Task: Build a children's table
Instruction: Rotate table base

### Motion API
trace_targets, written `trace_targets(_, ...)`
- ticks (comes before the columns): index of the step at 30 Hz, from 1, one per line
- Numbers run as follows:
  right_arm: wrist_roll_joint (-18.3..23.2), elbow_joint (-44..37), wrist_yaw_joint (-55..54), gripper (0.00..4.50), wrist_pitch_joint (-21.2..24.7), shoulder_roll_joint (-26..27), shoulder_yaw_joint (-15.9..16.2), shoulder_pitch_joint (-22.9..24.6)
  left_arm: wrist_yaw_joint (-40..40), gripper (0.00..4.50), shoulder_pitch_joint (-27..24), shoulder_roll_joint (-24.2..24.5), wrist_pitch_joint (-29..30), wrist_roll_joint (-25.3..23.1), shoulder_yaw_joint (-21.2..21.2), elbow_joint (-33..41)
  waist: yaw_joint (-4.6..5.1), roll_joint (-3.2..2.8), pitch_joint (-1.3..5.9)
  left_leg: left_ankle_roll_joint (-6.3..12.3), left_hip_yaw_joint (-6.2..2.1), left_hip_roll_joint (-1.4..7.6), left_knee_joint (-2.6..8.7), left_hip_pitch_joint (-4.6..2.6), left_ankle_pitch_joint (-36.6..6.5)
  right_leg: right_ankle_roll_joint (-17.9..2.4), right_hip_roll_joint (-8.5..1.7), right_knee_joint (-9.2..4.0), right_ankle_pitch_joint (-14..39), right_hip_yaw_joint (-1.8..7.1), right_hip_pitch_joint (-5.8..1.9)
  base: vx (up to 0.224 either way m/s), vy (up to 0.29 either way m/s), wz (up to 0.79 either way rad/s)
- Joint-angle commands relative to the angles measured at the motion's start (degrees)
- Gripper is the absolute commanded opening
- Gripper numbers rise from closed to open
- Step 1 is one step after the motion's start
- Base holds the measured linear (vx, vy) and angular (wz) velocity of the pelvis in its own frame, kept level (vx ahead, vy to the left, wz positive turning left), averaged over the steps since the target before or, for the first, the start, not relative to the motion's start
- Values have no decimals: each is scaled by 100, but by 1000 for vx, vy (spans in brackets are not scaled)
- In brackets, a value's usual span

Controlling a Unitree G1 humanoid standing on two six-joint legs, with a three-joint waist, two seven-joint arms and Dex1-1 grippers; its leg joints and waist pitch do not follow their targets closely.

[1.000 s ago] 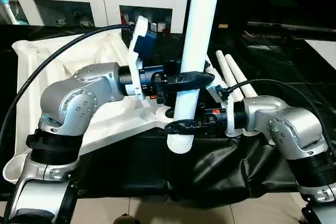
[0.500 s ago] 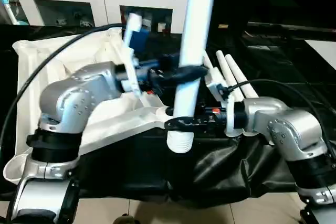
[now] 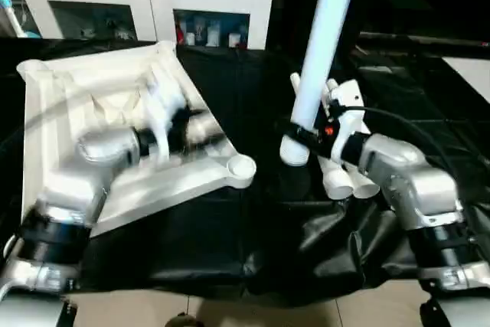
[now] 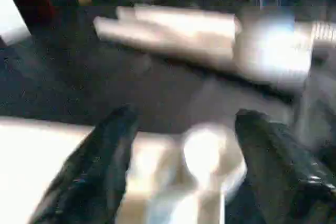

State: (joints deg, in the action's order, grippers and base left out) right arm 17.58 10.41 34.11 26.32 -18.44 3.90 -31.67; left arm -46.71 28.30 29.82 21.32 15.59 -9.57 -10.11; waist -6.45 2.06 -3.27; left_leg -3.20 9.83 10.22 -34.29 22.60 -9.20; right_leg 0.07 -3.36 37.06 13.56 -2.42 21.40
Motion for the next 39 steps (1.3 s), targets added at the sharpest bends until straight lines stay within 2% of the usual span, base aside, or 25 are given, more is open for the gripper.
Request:
trace_targets(1, -99, -1, -173, 188, -106, 28, -23, -89, -20, 310, -10, -4, -213, -190, -121, 29, 21, -117, 453, -328, -93, 273, 376, -194, -589, -1049, -418, -326, -696, 234, -214, 0, 0, 0)
trace_targets(2, -178, 28, -314, 188, -141, 74, -26, -71, 9, 290, -81, 8, -305, -340, -198, -3, 21, -116, 450, -305, -91, 271, 377, -193, -586, -1080, -415, -327, -749, 232, -215, 0, 0, 0)
trace_targets(4, -39, 102, -594, 188, -48, 302, -289, -60, 14, 270, -158, 15, -349, -502, -314, -76, 31, -78, 432, -234, -76, 267, 387, -187, -694, -1146, -436, -349, -576, 244, -211, 0, 0, 0)
trace_targets(6, -35, 145, -697, 188, -94, 379, -366, -62, -6, 270, -190, 6, -399, -550, -353, -128, 25, -96, 420, -269, -76, 275, 398, -201, -856, -1158, -451, -367, -273, 245, -196, 0, 0, 0)
trace_targets(7, -54, 211, -704, 188, -165, 416, -366, -70, -38, 233, -217, -8, -464, -542, -395, -244, 25, -105, 418, -301, -78, 275, 403, -207, -918, -1145, -446, -375, -163, 244, -192, 0, 0, 0)
trace_targets(11, -78, 189, -646, 188, -283, 441, -303, -28, -327, 219, -294, -34, -535, -450, -420, -351, 35, -104, 420, -333, -79, 281, 410, -207, -946, -1115, -446, -367, -212, 248, -187, 0, 0, 0)
trace_targets(13, -72, 172, -603, 188, -300, 443, -282, -8, -397, 187, -310, -25, -602, -497, -456, -424, 24, -95, 421, -272, -72, 272, 403, -208, -897, -1135, -446, -371, -277, 253, -187, 0, 0, 0)
trace_targets(17, 10, 3, -355, 188, -168, 488, -187, 52, -576, 172, -128, 22, -973, -790, -583, -1214, 36, -90, 418, -224, -76, 265, 407, -204, -920, -1074, -446, -386, -224, 257, -191, 0, 0, 0)
trace_targets(19, -3, -4, -328, 188, -147, 477, -147, 51, -639, 140, -75, 44, -1029, -845, -606, -1361, 30, -107, 425, -238, -91, 289, 414, -208, -919, -1093, -464, -373, -269, 253, -194, 0, 0, 0)
trace_targets(20, -3, -4, -328, 188, -147, 477, -147, 51, -639, 135, -75, 44, -1029, -845, -606, -1361, 38, -104, 425, -249, -85, 282, 414, -210, -926, -1121, -453, -369, -299, 249, -187, 0, 0, 0)
trace_targets(21, -40, 15, -306, 188, -180, 467, -106, 60, -758, 136, -18, 90, -1051, -920, -660, -1530, 33, -132, 421, -260, -88, 282, 416, -215, -955, -1143, -462, -372, -285, 249, -180, 0, 0, 0)
trace_targets(22, -46, 13, -281, 188, -193, 460, -91, 70, -799, 135, 8, 117, -1071, -971, -698, -1614, 33, -121, 422, -271, -88, 283, 417, -215, -985, -1153, -462, -374, -261, 251, -182, 0, 0, 0)
trace_targets(24, -49, -18, -238, 188, -204, 452, -77, 95, -840, 98, 44, 156, -1158, -1060, -745, -1744, 32, -118, 420, -281, -90, 286, 421, -212, -1011, -1165, -464, -369, -272, 251, -187, 0, 0, 0)
trace_targets(25, -56, -32, -222, 188, -204, 453, -75, 103, -856, 92, 59, 158, -1204, -1086, -744, -1802, 32, -140, 416, -282, -93, 283, 423, -213, -1032, -1158, -465, -374, -249, 252, -183, 0, 0, 0)
trace_targets(27, -72, -76, -156, 188, -212, 437, -60, 136, -920, 90, 100, 174, -1287, -1117, -711, -1936, 31, -139, 410, -307, -91, 285, 428, -215, -1125, -1173, -479, -392, -146, 258, -189, 0, 0, 0)
trace_targets(28, -69, -78, -135, 188, -216, 427, -57, 146, -959, 90, 96, 185, -1257, -1092, -689, -1918, 31, -143, 411, -337, -94, 293, 433, -224, -1191, -1180, -481, -386, -91, 256, -184, 0, 0, 0)
trace_targets(30, -67, -78, -115, 188, -221, 417, -54, 153, -1009, 46, 96, 197, -1235, -1078, -671, -1912, 40, -136, 397, -360, -100, 296, 450, -224, -1310, -1188, -484, -401, 78, 256, -181, 0, 0, 0)
trace_targets(32, -78, -68, -80, 188, -239, 388, -34, 155, -1211, 51, 33, 325, -1035, -1070, -717, -1747, 44, -140, 395, -371, -100, 296, 452, -230, -1364, -1201, -495, -413, 195, 263, -179, 0, 0, 0)
trace_targets(35, -93, -33, -48, 188, -261, 374, -32, 136, -1439, 9, -33, 501, -801, -1138, -840, -1588, 79, -125, 396, -354, -106, 293, 461, -217, -1281, -1225, -481, -397, 125, 256, -185, 0, 0, 0)
trace_targets(39, -126, 30, -3, 188, -288, 372, -29, 97, -1526, 1, -101, 622, -627, -1176, -832, -1458, 100, -123, 391, -295, -91, 290, 448, -227, -1274, -1285, -487, -405, 134, 261, -175, 0, 0, 0)
